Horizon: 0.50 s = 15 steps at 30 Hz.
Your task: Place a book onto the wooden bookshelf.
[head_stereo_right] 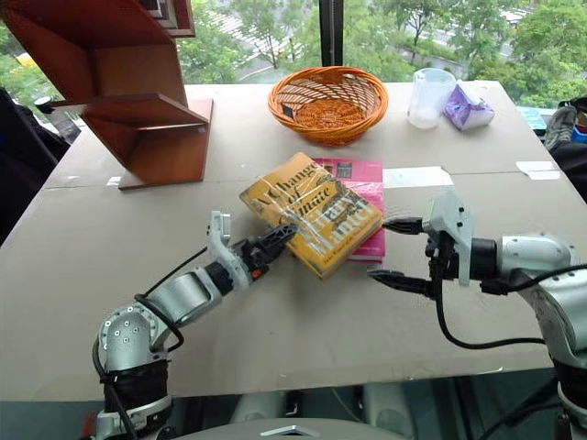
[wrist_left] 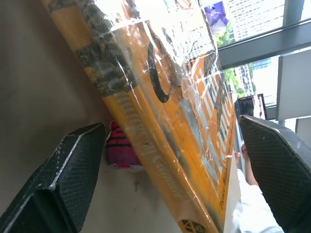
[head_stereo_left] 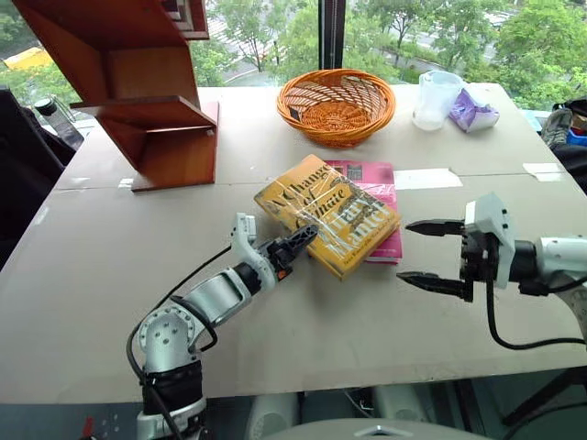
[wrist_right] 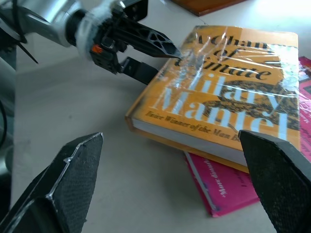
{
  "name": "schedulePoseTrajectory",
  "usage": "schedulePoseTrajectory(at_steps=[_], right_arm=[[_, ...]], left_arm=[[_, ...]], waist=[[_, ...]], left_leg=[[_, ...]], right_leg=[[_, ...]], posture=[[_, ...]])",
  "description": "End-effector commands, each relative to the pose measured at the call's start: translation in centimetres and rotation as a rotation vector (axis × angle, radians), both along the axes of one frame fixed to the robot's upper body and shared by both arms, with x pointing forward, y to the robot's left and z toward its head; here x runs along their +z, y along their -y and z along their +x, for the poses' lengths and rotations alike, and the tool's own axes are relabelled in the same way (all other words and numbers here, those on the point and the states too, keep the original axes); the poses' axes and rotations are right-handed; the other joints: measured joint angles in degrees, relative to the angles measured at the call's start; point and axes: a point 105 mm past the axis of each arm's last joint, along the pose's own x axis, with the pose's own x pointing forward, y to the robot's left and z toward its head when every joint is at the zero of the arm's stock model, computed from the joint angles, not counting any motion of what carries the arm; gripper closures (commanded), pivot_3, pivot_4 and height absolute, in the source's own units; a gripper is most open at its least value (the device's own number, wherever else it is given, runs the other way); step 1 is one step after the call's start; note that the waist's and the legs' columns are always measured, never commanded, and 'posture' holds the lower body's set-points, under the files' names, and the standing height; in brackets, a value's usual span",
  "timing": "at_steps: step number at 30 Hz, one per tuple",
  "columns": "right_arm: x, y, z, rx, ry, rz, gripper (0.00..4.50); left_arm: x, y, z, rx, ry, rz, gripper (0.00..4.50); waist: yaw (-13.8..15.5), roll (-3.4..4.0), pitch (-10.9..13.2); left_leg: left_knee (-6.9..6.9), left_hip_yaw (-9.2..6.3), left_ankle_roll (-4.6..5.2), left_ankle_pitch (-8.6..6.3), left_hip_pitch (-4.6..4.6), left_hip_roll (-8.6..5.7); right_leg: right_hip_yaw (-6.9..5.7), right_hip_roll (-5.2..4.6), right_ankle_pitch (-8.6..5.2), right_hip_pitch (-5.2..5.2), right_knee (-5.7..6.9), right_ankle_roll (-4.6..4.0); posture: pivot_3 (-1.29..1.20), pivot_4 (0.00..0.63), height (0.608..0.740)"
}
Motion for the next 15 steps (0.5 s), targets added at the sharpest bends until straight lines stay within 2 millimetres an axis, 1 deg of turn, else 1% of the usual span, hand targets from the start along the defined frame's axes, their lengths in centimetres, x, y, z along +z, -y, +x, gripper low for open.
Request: schedulePoseTrajectory(at_steps=[1, 4, 7, 11, 15], right_arm=[[2.4, 0.7, -0.9, -0.09, 0.113, 0.077, 0.07], [2.0, 1.4, -1.5, -0.146, 0.096, 0.083, 0.07], [1.6, 1.6, -2.0, -0.176, 0.094, 0.076, 0.07], [1.1, 1.7, -2.3, -0.197, 0.091, 0.057, 0.0], [1.0, 1.9, -2.2, -0.212, 0.1, 0.046, 0.0]], left_arm=[[0.2, 0.4, 1.1, -0.002, -0.069, -0.135, 0.0], [-1.6, 0.8, 1.6, -0.037, -0.138, -0.119, 0.0], [-1.9, 1.2, 1.8, -0.076, -0.15, -0.122, 0.0], [-1.6, 1.4, 2.5, -0.088, -0.157, -0.193, 1.04], [-1.2, 1.6, 2.6, -0.107, -0.149, -0.248, 3.0]], waist=[[0.29, 0.0, 0.0], [0.4, -0.05, -0.02], [1.27, -0.03, -0.04], [1.44, -0.05, -0.04], [1.35, -0.05, -0.04]], left_leg=[[0.02, 0.02, 0.0, 0.0, 0.05, -0.04], [0.04, 0.11, 0.0, 0.0, 0.1, -0.23], [0.03, 0.09, 0.0, 0.0, 0.09, -0.37], [0.03, 0.01, 0.01, 0.0, 0.01, -0.43], [0.03, -0.04, 0.01, 0.0, -0.03, -0.43]], right_leg=[[-0.03, 0.0, -0.01, 0.06, 0.0, -0.01], [0.12, -0.06, 0.0, 0.14, -0.06, -0.01], [0.17, -0.15, 0.09, 0.16, -0.08, -0.18], [0.08, -0.16, 0.07, 0.17, -0.12, -0.18], [0.13, -0.17, 0.07, 0.17, -0.19, -0.17]], posture=[[0.0, 0.15, 0.74], [0.0, 0.15, 0.74], [0.0, 0.15, 0.74], [0.0, 0.15, 0.74], [0.0, 0.15, 0.74]])
